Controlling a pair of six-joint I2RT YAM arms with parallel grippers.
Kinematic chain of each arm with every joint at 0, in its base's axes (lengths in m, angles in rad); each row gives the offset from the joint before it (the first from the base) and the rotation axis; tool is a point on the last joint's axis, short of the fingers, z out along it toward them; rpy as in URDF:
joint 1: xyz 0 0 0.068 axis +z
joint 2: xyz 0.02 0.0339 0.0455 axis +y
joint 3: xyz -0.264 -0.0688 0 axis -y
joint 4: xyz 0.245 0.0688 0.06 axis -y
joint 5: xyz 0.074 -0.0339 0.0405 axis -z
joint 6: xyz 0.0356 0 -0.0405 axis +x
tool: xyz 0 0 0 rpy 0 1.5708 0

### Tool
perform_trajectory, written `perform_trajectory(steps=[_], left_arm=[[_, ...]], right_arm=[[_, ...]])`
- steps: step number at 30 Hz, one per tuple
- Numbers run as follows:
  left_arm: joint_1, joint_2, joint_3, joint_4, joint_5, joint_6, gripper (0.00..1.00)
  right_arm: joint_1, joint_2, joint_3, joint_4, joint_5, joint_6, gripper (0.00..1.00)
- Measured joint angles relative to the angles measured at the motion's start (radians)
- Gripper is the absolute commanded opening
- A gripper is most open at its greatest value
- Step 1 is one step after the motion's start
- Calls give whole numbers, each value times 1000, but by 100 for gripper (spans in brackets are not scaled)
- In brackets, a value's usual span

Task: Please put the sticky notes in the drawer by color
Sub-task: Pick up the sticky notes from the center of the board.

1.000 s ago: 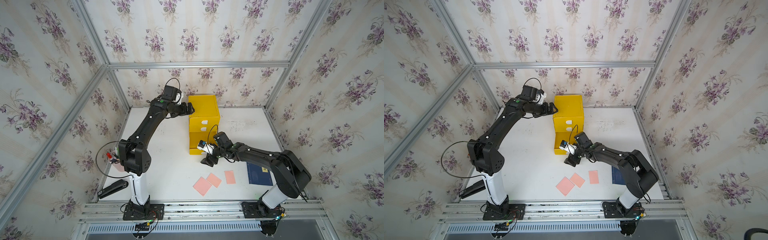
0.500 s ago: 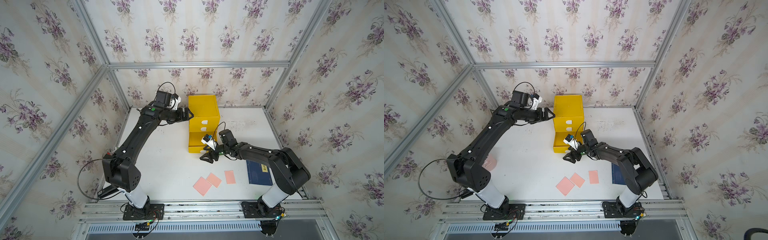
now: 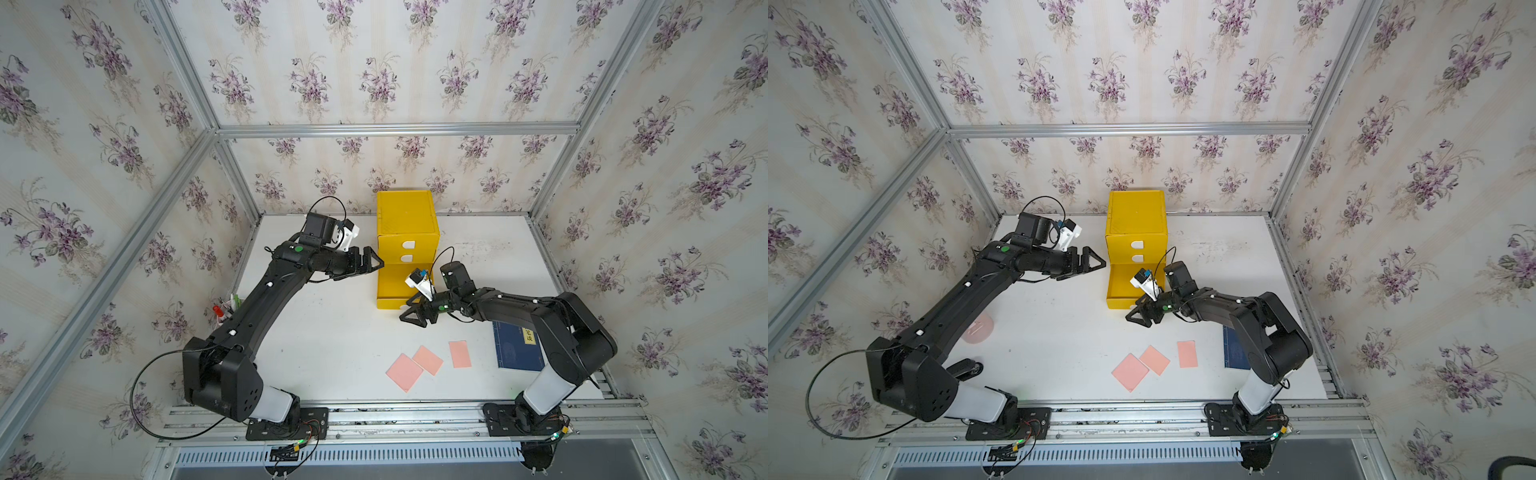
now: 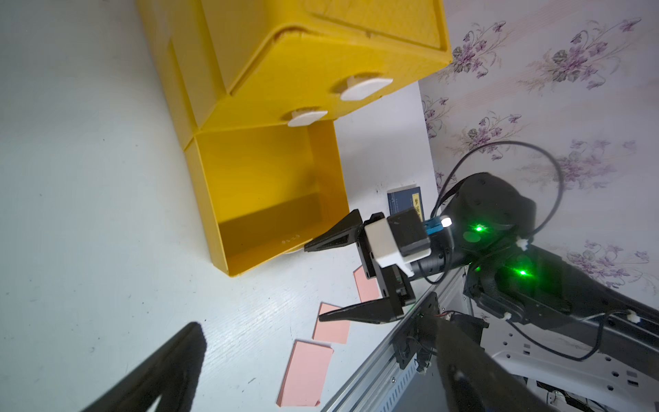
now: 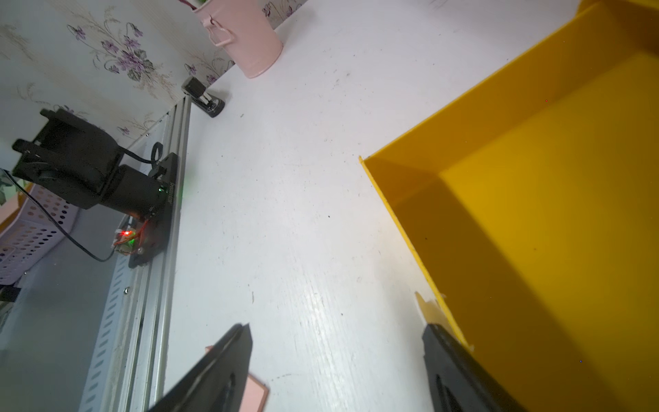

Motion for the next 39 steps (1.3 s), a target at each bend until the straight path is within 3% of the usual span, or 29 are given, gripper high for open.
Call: perform_trajectory(steps=[7, 17, 27, 39], left_arm=[[-57, -72, -169, -8, -2, 23, 99], [-361, -154, -321, -148, -197, 49, 100], [-613, 64, -230, -181, -364, 56, 100], [-794, 261, -157, -148, -454, 17, 97]], right_arm=[[3, -196, -21, -32, 66, 50, 80], [2, -566, -145, -231, 400, 294, 83], [2, -811, -285, -354, 555, 440, 82], [2, -914, -338, -383, 654, 490, 81]])
